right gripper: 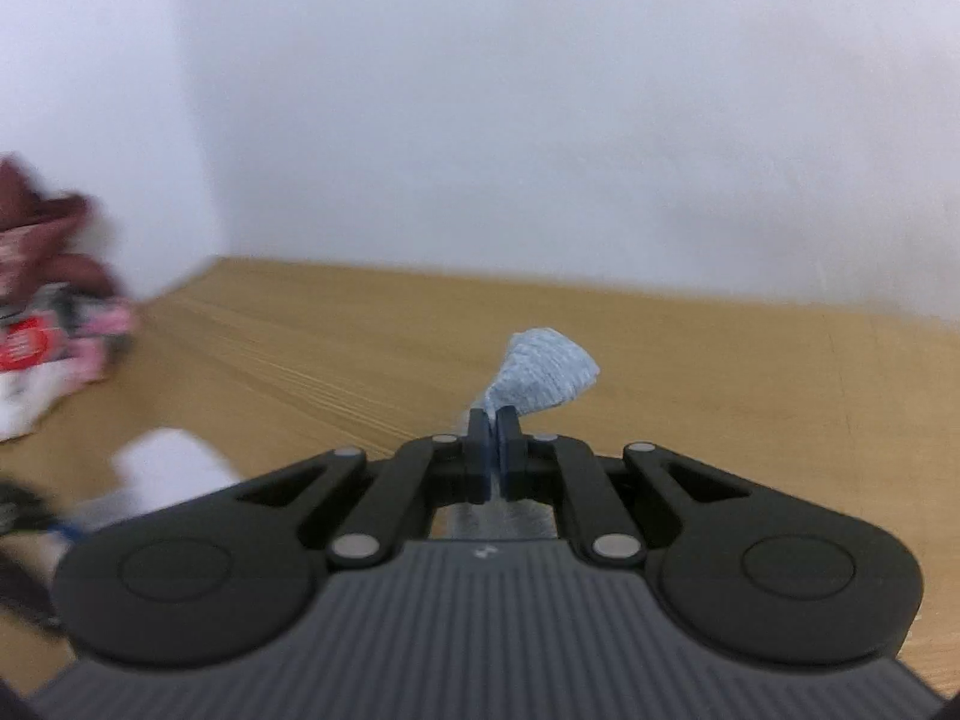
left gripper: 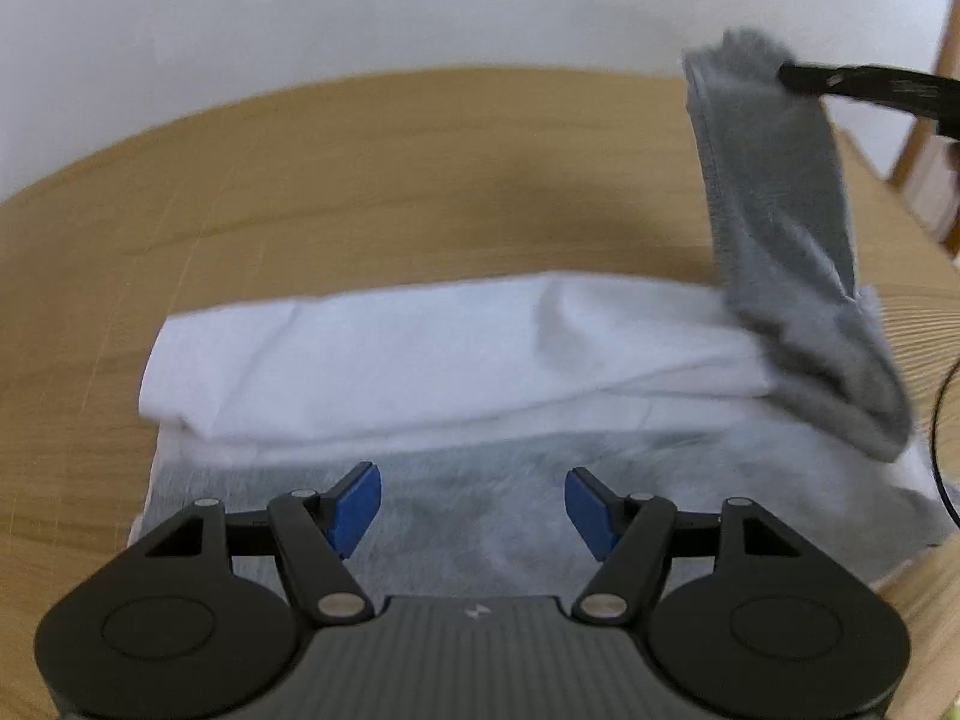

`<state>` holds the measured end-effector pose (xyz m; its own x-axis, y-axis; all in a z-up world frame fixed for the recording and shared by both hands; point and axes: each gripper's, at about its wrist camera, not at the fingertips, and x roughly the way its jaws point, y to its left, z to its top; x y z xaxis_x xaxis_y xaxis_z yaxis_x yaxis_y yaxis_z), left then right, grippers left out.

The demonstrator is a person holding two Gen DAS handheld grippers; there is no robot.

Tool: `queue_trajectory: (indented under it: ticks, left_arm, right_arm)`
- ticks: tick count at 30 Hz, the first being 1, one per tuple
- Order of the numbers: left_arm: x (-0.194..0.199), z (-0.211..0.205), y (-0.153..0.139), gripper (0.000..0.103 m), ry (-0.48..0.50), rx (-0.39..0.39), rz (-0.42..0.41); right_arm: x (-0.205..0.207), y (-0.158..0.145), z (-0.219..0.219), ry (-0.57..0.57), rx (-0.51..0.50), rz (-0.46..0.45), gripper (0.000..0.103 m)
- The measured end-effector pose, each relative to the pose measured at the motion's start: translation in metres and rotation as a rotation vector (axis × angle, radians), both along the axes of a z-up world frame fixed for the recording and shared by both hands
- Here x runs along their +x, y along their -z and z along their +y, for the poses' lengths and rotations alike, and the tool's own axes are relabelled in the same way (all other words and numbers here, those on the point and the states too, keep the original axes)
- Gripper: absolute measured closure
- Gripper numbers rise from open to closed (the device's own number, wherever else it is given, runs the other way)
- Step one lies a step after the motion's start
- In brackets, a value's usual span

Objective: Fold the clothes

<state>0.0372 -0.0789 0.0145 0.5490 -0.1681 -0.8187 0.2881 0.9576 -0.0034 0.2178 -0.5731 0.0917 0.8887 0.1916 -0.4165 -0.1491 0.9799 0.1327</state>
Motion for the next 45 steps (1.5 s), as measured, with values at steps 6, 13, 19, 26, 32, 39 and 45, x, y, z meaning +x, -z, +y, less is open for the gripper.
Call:
queue_trajectory:
  ticks: [6, 13, 19, 26, 32, 39, 45]
  left_arm:
    - [-0.024, 0.004, -0.024, 0.031, 0.089, -0.05, -0.087]
    - [-0.062, 0.001, -0.049, 0.031, 0.23, -0.074, -0.185]
    - [-0.092, -0.005, -0.068, 0.029, 0.349, -0.106, -0.254]
    - [-0.151, -0.01, -0.089, 0.027, 0.69, -0.155, -0.395]
    - [-0.152, -0.013, -0.086, 0.022, 0.799, -0.197, -0.355]
    - [-0.142, 0.0, -0.084, 0.026, 0.774, -0.392, -0.275]
    - [-0.132, 0.002, -0.074, 0.098, 0.688, -0.304, -0.278]
  right_arm:
    - [-0.118, -0.07, 0.063, -0.122, -0.066, -0.16, 0.097]
    - [-0.195, -0.092, 0.102, -0.096, -0.101, -0.213, 0.097]
    - [-0.241, -0.096, 0.134, -0.099, -0.103, -0.224, 0.097]
    - [-0.25, -0.07, 0.174, -0.164, -0.063, -0.149, 0.097]
    - [-0.247, -0.065, 0.191, -0.181, -0.067, -0.143, 0.097]
    - [-0.236, -0.058, 0.203, -0.204, -0.085, -0.108, 0.097]
    - [-0.218, -0.051, 0.212, -0.222, -0.116, -0.074, 0.096]
